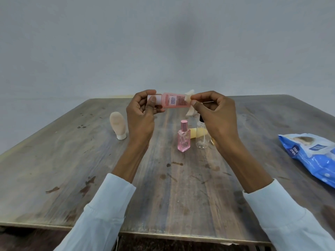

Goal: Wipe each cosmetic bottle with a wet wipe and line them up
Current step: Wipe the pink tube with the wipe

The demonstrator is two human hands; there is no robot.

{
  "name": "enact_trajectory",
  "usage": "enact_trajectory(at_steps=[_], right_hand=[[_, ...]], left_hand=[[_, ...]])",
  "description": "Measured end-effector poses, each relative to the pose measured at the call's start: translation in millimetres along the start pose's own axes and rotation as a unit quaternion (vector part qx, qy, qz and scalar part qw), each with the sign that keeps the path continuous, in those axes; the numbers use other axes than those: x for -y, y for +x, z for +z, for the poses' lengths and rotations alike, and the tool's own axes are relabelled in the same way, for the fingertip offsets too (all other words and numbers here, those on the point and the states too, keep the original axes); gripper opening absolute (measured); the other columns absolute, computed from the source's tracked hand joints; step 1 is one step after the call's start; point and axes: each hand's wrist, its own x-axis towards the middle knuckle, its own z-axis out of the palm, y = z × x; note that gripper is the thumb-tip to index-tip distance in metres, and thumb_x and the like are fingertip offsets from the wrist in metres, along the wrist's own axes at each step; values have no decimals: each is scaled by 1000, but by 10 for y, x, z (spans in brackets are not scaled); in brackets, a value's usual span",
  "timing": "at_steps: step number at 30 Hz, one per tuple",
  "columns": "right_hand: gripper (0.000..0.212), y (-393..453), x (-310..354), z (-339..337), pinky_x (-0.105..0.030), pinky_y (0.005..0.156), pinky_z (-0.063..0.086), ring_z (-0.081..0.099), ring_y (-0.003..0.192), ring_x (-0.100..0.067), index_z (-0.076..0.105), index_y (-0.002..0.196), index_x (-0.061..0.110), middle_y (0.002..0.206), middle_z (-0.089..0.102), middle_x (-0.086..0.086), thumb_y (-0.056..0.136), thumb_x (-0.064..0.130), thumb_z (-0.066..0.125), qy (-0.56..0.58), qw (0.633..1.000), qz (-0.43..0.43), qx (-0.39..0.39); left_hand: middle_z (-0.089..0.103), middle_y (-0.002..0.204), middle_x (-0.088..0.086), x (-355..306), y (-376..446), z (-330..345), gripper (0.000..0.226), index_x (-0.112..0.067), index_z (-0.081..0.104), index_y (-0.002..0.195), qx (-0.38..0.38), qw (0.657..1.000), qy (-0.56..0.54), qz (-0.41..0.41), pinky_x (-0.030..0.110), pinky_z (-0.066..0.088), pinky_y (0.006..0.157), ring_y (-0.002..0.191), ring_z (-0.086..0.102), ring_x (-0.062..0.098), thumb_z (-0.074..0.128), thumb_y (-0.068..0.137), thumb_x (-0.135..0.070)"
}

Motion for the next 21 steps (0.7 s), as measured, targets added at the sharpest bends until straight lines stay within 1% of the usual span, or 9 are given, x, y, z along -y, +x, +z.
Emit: enact_trajectory(at_steps=[4,7,9,12,14,15,18,20,21], right_hand=[[6,-4,16,-6,-27,71,57,72,79,-9,81,95,23,91,80,7,92,21,85,6,1000,-4,-9],[6,-23,24,25,-26,70,57,72,81,-7,80,96,24,96,78,8,93,21,84,-29,999,-35,-14],[7,-45,46,45,-26,75,60,72,86,-5,79,98,23,100,77,9,94,18,82,-57,996,-68,-16],[11,-51,70,49,-28,83,62,71,92,-9,78,100,18,104,72,5,95,9,77,-98,984,-140,-41],[13,-56,68,68,-28,82,61,70,93,-10,78,101,16,105,69,4,95,5,75,-125,974,-181,-49],[13,-64,64,78,-26,81,60,69,94,-9,78,102,15,106,67,4,95,4,75,-139,970,-195,-49],[13,-101,59,116,-18,76,56,66,94,-7,78,102,15,106,64,3,95,4,78,-167,960,-222,-34],[14,-123,58,141,-25,78,59,66,95,-9,78,104,14,108,64,2,95,4,78,-176,953,-247,-27],[15,-128,56,149,-29,79,59,66,96,-10,77,105,13,109,65,2,94,3,77,-177,950,-257,-28]], left_hand=[[78,120,9,-5,-12,-9,17,-9,72,118,55,998,-13,0,35,63,93,111,76,27,67,103,-3],[77,122,8,-16,-72,38,21,-6,74,119,93,996,11,9,32,62,94,115,74,24,71,99,-1],[77,121,7,-6,-85,44,23,-5,74,119,96,995,18,13,35,62,96,117,73,23,71,97,1],[78,120,6,-14,-61,5,27,-7,75,118,91,996,12,6,38,60,101,118,73,24,72,93,4],[79,119,9,-22,-45,-17,29,-6,76,117,85,996,0,-1,40,60,101,118,73,28,72,90,6],[78,118,11,-25,-46,-14,28,-5,76,115,83,997,-6,-1,41,60,101,118,73,30,73,89,5],[77,115,10,-42,-57,7,16,-9,77,99,82,996,-13,8,42,60,101,116,72,26,86,86,-7],[77,115,9,-57,-66,10,16,-11,75,92,80,997,-6,18,40,60,100,114,73,20,89,85,-10],[78,115,8,-60,-70,13,16,-10,74,93,81,996,0,24,39,60,100,114,74,19,88,85,-10]])
